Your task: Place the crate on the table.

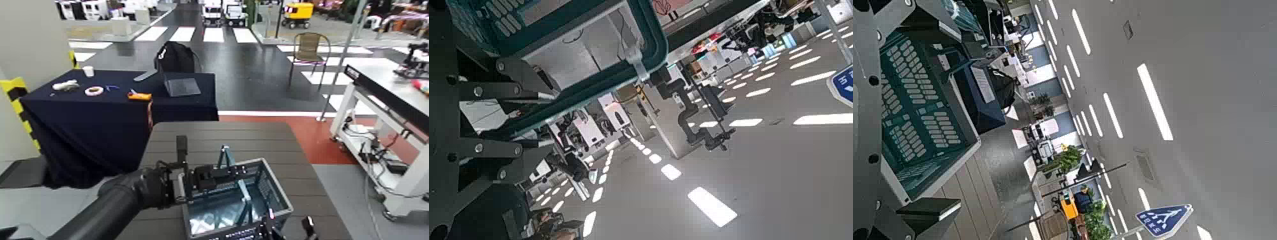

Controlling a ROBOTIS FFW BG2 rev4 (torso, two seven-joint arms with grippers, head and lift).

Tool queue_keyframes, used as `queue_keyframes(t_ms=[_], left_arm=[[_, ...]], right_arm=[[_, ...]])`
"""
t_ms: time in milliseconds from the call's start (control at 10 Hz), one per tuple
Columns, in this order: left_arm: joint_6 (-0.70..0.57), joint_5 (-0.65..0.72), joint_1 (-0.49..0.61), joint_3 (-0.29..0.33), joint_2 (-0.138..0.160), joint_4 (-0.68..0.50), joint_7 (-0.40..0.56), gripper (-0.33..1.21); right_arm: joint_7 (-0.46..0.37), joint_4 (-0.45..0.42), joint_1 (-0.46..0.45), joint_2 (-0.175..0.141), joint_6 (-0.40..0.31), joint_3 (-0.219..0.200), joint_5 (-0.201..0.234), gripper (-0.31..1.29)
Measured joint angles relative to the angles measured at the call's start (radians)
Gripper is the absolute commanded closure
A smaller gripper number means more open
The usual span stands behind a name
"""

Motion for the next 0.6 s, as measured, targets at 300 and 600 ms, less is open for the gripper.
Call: queue_keyframes(t_ms=[300,600], left_arm=[[-0.028,-0.008,0.002,0.027,0.006,-0.011,0.001,0.06],[-0.036,-0.064,0.021,0.081,0.016,-0.068,0.009,0.06]], right_arm=[[0.000,0.001,0.001,-0.001,-0.001,0.000,-0.005,0.14],[0.002,0.001,0.003,-0.001,0.002,0.001,-0.012,0.14]])
